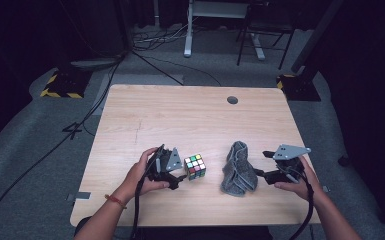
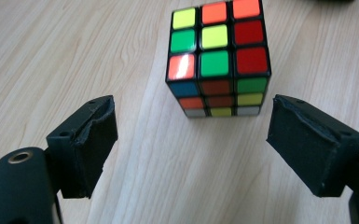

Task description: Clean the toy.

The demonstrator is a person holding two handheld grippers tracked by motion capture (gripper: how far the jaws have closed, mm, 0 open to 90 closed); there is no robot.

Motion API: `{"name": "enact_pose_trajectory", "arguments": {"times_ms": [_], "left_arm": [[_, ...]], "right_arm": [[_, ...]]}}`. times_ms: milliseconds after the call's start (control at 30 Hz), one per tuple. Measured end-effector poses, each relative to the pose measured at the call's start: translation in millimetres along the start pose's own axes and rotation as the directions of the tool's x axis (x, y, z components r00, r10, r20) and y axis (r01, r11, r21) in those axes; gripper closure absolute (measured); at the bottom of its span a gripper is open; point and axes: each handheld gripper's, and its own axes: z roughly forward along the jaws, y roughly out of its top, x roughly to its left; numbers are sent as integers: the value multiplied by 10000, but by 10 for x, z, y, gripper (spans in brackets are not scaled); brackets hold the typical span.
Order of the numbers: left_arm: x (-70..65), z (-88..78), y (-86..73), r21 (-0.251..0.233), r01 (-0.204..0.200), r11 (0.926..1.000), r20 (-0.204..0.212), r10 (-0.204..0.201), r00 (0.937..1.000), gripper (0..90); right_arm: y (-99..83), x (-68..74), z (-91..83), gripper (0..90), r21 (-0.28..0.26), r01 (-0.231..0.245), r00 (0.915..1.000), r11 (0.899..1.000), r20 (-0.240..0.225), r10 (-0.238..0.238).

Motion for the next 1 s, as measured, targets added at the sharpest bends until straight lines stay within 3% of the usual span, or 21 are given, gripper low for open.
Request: {"name": "enact_pose_trajectory", "arguments": {"times_ms": [200, 433, 633, 767, 900, 1000], "left_arm": [[-15, -111, -133, 230, -59, 9997, -446, 69, 9990, 163], [-15, -249, -350, 384, 281, 9989, -894, -246, 9957, 161], [-18, -355, -547, 355, 483, 9982, -926, -448, 9947, 160], [14, -378, -718, 470, 994, 9939, -770, -956, 9924, 160], [84, -389, -904, 178, 1980, 9800, -601, -1966, 9786, 160], [126, -387, -983, 265, 2276, 9734, -499, -2261, 9728, 163]], "right_arm": [[-194, -66, -124, 245, 199, -227, 9993, 9995, 292, 222], [-476, -118, -217, 240, 317, -566, 9959, 9979, 717, 542], [-734, -135, -253, 239, 686, -810, 9902, 9943, 1195, 724], [-912, -163, -241, 234, 659, -1427, 9835, 9876, 1218, 1339], [-1062, -185, -197, 221, 528, -2050, 9744, 9773, 1050, 1987], [-1157, -197, -138, 219, 447, -2415, 9670, 9694, 952, 2365]]}}
